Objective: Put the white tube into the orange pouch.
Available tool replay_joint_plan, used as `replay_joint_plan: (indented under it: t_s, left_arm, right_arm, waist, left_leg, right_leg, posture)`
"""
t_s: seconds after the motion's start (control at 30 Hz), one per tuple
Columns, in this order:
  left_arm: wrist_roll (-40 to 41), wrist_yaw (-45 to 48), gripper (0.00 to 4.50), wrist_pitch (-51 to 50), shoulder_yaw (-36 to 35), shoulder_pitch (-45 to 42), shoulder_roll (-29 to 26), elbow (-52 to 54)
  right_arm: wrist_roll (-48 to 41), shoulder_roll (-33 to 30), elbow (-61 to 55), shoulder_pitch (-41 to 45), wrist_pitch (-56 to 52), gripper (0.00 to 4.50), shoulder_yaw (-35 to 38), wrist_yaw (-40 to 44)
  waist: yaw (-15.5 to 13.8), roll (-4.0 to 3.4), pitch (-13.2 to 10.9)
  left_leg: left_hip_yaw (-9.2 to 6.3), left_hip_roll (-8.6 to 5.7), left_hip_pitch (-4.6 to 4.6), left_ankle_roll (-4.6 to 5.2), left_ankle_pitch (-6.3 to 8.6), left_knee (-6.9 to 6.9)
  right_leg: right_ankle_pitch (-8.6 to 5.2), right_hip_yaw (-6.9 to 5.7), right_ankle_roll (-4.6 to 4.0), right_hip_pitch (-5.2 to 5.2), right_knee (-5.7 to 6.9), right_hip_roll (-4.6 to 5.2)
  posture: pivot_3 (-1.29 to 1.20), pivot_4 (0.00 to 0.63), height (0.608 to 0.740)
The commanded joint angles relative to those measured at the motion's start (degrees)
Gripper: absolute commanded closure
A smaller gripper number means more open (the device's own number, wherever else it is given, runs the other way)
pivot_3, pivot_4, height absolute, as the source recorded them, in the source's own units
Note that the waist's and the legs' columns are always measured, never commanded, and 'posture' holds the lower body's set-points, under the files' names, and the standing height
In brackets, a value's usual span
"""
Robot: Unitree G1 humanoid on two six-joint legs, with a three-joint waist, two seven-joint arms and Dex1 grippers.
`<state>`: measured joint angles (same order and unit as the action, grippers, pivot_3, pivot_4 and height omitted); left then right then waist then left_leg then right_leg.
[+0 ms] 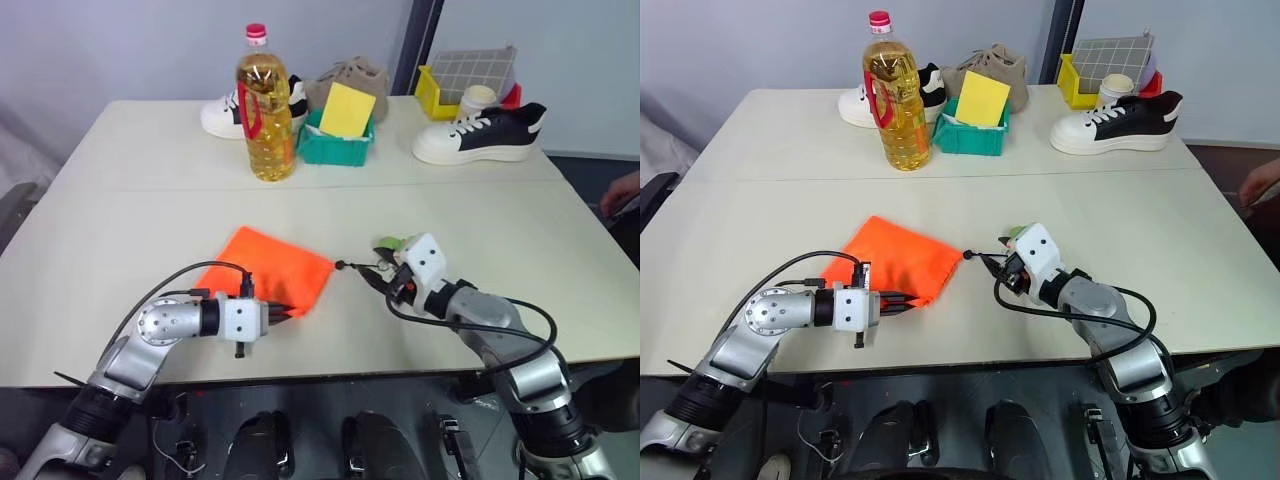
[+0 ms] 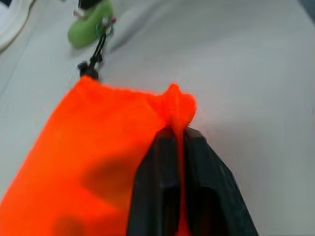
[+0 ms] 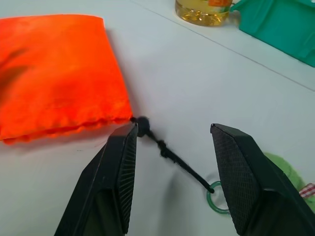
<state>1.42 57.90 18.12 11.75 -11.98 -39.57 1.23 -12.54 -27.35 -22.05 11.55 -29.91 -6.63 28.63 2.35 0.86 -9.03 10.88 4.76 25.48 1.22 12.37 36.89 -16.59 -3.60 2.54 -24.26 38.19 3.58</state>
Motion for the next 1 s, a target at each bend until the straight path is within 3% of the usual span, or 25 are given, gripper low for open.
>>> replay_joint_plan:
  t_s: [0.03, 0.5, 0.63, 0.7, 0.83, 0.97, 1.0]
  left_arm:
    - [3.04, 0.21, 4.48, 2.58, -4.5, 1.08, -2.31, -2.53]
    - [5.83, -2.4, 4.48, 9.01, -17.67, 3.0, -9.08, -17.57]
    - [9.41, -0.76, 4.48, 5.55, -17.42, 4.65, -7.88, -13.3]
    - [15.01, 0.42, 4.48, -1.7, -16.81, 6.38, -6.63, -6.69]
    - [16.62, 1.57, 2.8, -6.58, -13.93, 8.45, -5.29, 3.8]
    - [14.75, 3.5, 0.62, -7.05, -9.98, 8.42, -4.97, 9.76]
    - [13.14, 3.68, 0.62, -6.17, -8.52, 7.77, -4.68, 10.26]
  right_arm:
    - [0.06, 0.15, -0.25, 0.39, 1.32, 2.06, 1.36, 0.17]
    - [1.14, -0.26, 2.42, 0.19, 3.16, 2.06, 1.44, 1.51]
    - [1.46, -0.6, 3.31, 0.31, 3.87, 2.06, 1.58, 2.01]
    - [1.67, -0.61, 3.75, 0.39, 4.2, 2.06, 1.39, 2.14]
    - [1.89, -0.19, 3.65, 0.25, 4.15, 2.06, 1.0, 2.19]
    - [2.06, 0.17, 3.15, -0.19, 3.89, 2.06, 0.75, 2.18]
    - [2.1, 0.32, 2.98, -0.3, 3.77, 2.06, 0.7, 2.12]
  waist:
    - [0.03, 0.0, 0.0]
    - [0.11, 0.0, 0.0]
    - [0.11, 0.0, 0.0]
    - [0.06, 0.0, 0.0]
    - [0.06, 0.0, 0.0]
    - [0.1, -0.01, 0.0]
    - [0.09, -0.01, 0.0]
  left_leg:
    - [0.0, 0.0, 0.0, 0.0, 0.0, 0.0]
    - [0.0, 0.01, -0.01, -0.06, 0.08, 0.02]
    - [0.01, 0.01, 0.0, -0.02, 0.06, 0.0]
    - [0.03, 0.01, 0.0, -0.02, 0.08, 0.01]
    - [0.03, 0.01, 0.0, 0.0, 0.06, 0.03]
    - [0.04, 0.01, -0.02, -0.01, 0.05, 0.04]
    - [0.04, 0.01, -0.02, -0.01, 0.05, 0.04]
  right_leg:
    - [0.0, 0.0, 0.0, 0.0, 0.0, 0.0]
    - [-0.01, -0.02, -0.02, -0.15, -0.02, 0.03]
    - [-0.01, -0.02, -0.02, -0.13, -0.01, 0.03]
    - [-0.01, -0.01, -0.02, -0.11, -0.03, 0.05]
    - [0.0, -0.02, 0.0, 0.03, 0.0, 0.04]
    - [0.0, -0.01, 0.01, 0.05, 0.0, 0.01]
    - [0.01, -0.01, 0.02, 0.05, 0.0, 0.0]
  posture:
    - [0.0, 0.15, 0.74]
    - [0.0, 0.15, 0.74]
    - [0.0, 0.15, 0.74]
    - [0.0, 0.15, 0.74]
    - [0.0, 0.15, 0.74]
    - [0.0, 0.15, 0.74]
    - [0.0, 0.15, 0.74]
